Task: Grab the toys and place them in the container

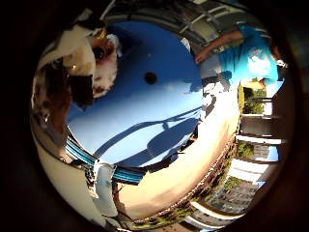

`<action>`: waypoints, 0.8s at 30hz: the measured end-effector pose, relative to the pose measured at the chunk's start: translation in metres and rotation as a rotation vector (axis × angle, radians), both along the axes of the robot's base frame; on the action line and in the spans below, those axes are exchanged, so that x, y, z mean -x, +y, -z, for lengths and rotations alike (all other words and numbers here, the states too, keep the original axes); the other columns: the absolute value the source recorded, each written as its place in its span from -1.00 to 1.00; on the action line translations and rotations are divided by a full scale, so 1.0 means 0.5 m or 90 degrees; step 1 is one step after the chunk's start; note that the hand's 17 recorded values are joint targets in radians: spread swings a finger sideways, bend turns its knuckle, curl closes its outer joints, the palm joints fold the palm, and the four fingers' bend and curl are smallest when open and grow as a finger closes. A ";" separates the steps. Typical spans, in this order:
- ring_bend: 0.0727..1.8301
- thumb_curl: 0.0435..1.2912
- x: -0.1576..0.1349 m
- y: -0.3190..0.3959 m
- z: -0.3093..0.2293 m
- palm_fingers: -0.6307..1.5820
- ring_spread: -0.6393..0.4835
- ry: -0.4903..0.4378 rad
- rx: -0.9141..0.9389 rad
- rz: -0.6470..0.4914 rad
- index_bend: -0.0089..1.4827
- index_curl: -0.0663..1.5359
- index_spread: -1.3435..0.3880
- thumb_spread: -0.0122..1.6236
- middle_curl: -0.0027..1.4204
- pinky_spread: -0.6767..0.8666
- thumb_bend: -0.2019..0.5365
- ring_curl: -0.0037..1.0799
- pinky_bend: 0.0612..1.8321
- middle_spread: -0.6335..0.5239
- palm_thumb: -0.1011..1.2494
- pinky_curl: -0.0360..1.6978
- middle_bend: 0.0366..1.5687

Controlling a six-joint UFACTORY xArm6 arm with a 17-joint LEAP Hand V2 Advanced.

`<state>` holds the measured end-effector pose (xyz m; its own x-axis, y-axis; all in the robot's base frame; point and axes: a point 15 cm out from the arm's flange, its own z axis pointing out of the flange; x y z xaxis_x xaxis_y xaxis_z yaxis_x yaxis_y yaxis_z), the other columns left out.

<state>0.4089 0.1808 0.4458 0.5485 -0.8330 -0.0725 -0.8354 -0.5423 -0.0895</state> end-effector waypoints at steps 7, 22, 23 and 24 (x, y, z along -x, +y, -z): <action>0.66 0.25 -0.048 0.195 0.075 0.29 -0.09 -0.004 -0.001 -0.018 0.61 -0.94 -0.62 0.34 0.75 0.04 -0.49 0.61 0.81 -0.43 0.65 -0.04 0.51; 0.34 0.01 -0.180 0.213 0.196 -0.19 0.24 -0.023 -0.014 0.076 0.47 -0.94 -0.17 0.35 0.44 0.19 -0.60 0.34 0.62 -0.30 0.22 -0.07 0.03; 0.27 -0.02 -0.173 0.210 0.203 -0.44 0.32 -0.013 -0.007 0.074 0.36 -0.92 -0.07 0.35 0.34 0.23 -0.59 0.32 0.58 -0.23 0.21 -0.06 -0.16; 0.14 -0.05 -0.166 0.206 0.210 -0.58 0.40 -0.001 0.000 0.071 0.27 -0.92 -0.01 0.35 0.23 0.27 -0.58 0.21 0.53 -0.15 0.19 -0.11 -0.31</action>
